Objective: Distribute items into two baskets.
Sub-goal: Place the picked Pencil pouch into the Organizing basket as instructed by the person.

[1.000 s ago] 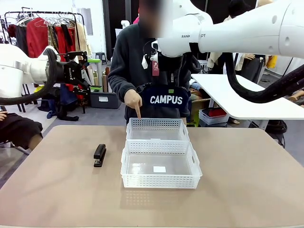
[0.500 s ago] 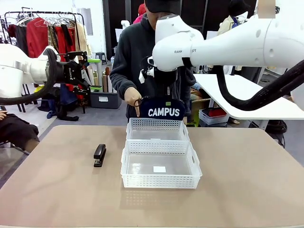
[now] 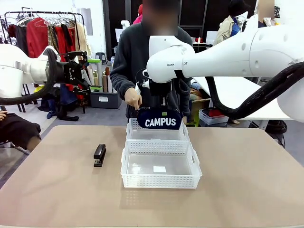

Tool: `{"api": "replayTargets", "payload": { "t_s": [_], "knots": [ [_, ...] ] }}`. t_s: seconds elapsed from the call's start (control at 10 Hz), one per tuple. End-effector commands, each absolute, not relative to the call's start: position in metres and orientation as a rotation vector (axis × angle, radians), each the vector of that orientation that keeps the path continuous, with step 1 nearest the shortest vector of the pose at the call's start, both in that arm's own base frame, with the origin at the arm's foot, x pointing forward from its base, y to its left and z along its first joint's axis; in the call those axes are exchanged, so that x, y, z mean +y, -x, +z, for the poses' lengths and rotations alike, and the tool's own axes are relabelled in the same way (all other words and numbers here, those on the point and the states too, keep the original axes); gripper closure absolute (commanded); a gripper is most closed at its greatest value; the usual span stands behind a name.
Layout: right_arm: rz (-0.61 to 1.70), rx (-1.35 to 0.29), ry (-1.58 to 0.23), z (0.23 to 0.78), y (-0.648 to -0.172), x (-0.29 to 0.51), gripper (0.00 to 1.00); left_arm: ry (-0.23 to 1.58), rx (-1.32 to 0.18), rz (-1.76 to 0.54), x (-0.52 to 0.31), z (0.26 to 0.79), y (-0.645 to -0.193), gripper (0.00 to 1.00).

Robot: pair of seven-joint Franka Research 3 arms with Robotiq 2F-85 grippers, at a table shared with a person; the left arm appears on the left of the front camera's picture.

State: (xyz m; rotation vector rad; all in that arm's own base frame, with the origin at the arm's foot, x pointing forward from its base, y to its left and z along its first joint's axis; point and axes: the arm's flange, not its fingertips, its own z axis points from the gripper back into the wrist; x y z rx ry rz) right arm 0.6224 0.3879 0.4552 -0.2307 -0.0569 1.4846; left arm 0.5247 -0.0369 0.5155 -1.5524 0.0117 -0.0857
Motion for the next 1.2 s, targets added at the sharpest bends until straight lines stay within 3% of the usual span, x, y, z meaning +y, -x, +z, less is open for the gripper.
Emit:
{"api": "replayTargets", "payload": {
  "t_s": [0.0,1.1],
  "knots": [
    [1.516,-0.057,0.259,0.451,-0.642,0.396,1.00,1.555,0.009,-0.084,-0.036,0.516,-0.524,0.00],
    [1.492,0.011,0.226,0.387,-0.658,0.385,1.00,1.555,0.009,-0.084,-0.036,0.516,-0.524,0.00]
  ]
}}
